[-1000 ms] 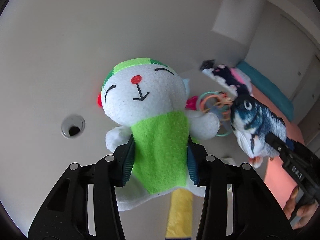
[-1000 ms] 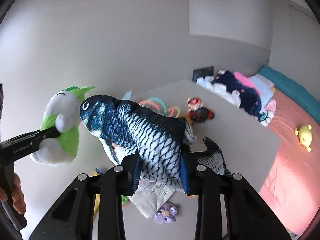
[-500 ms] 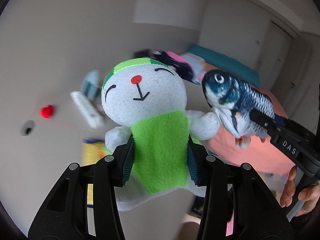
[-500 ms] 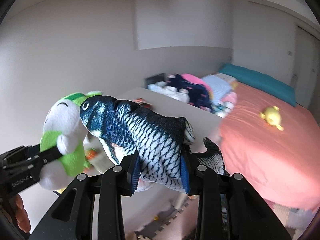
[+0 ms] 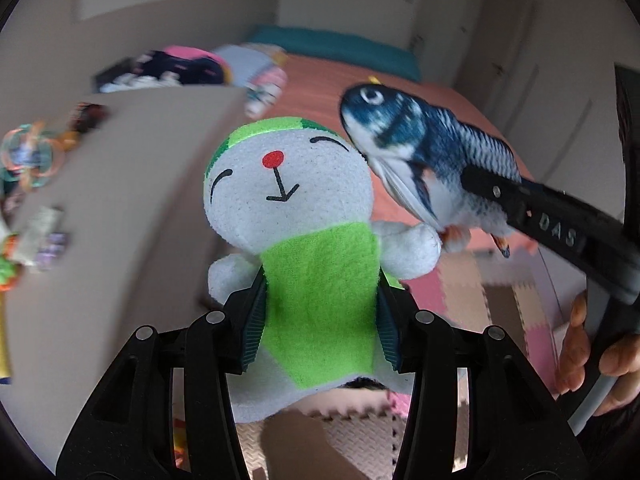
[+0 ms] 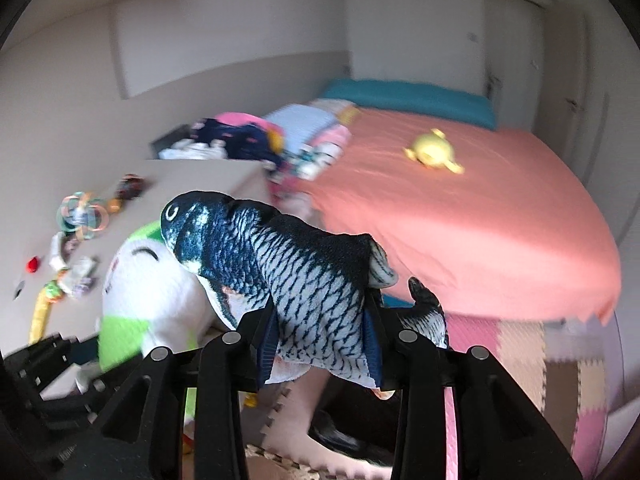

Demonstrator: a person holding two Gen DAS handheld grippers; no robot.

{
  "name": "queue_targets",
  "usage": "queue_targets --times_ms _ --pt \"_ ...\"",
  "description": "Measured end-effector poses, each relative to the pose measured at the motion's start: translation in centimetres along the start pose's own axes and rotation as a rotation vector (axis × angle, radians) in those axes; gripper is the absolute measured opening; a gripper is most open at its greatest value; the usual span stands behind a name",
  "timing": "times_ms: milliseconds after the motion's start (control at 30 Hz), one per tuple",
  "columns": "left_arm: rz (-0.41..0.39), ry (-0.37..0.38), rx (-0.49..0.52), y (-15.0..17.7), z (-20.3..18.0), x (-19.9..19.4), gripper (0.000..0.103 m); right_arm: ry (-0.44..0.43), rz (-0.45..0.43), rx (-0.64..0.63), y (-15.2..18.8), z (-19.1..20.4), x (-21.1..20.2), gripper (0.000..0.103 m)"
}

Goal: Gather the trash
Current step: 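Carry both plushes to the black trash bin and release them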

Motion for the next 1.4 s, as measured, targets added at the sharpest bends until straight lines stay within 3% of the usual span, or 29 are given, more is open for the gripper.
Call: queue_targets --times_ms 167,367,467,500,567,600,633,733,900,1200,1400 --pt "0.094 0.048 0.068 1.3 -5.1 5.1 0.047 0.059 0.052 0.086 1.4 -5.4 1.8 0.038" --pt "0.172 0.06 0.124 2.8 -9.1 8.1 0.049 0.095 0.121 0.159 3.3 -9.5 4.6 0.039" --pt "0.199 0.049 0.14 3.4 -10.7 9.7 0.057 0.101 0.149 0.181 4.0 -11.0 5.5 0.039" --pt "0.216 0.058 0.139 3.5 -11.0 10.3 0.068 0.1 0.163 0.187 4.1 -11.2 6.0 0.044" --pt "0.233 0.067 0.138 3.6 -11.3 11.1 0.084 0.125 0.191 0.196 4.1 -11.9 6.7 0.069" --pt "0.221 0.046 0.131 3.3 -11.0 11.4 0.098 0.171 0.186 0.203 4.1 -12.5 6.7 0.084" --pt "0.196 0.014 0.116 3.1 -10.6 11.4 0.097 0.19 0.172 0.209 4.0 -13.0 6.6 0.089" --pt "0.212 0.007 0.055 2.9 -9.5 11.8 0.097 0.196 0.148 0.249 3.9 -13.7 6.1 0.089" --pt "0.211 0.002 -0.025 2.7 -7.8 11.8 0.097 0.158 0.112 0.262 3.4 -13.1 5.6 0.09" --pt "0.171 0.001 -0.009 2.4 -6.7 10.1 0.097 0.148 0.072 0.174 1.1 -9.0 5.0 0.1" --pt "0.117 -0.026 0.006 1.6 -4.6 7.6 0.097 0.12 0.049 0.097 -0.3 -4.7 4.7 0.1"
Point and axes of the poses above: each gripper's, at about its wrist camera, not at the fingertips, and x roughly the way its jaws point, z to its left, y to its underside, the point moved 7 cm from there along x, roughly the way its jaws point, and after that the axes turned 4 degrees about -y, right-handed, at the moved point
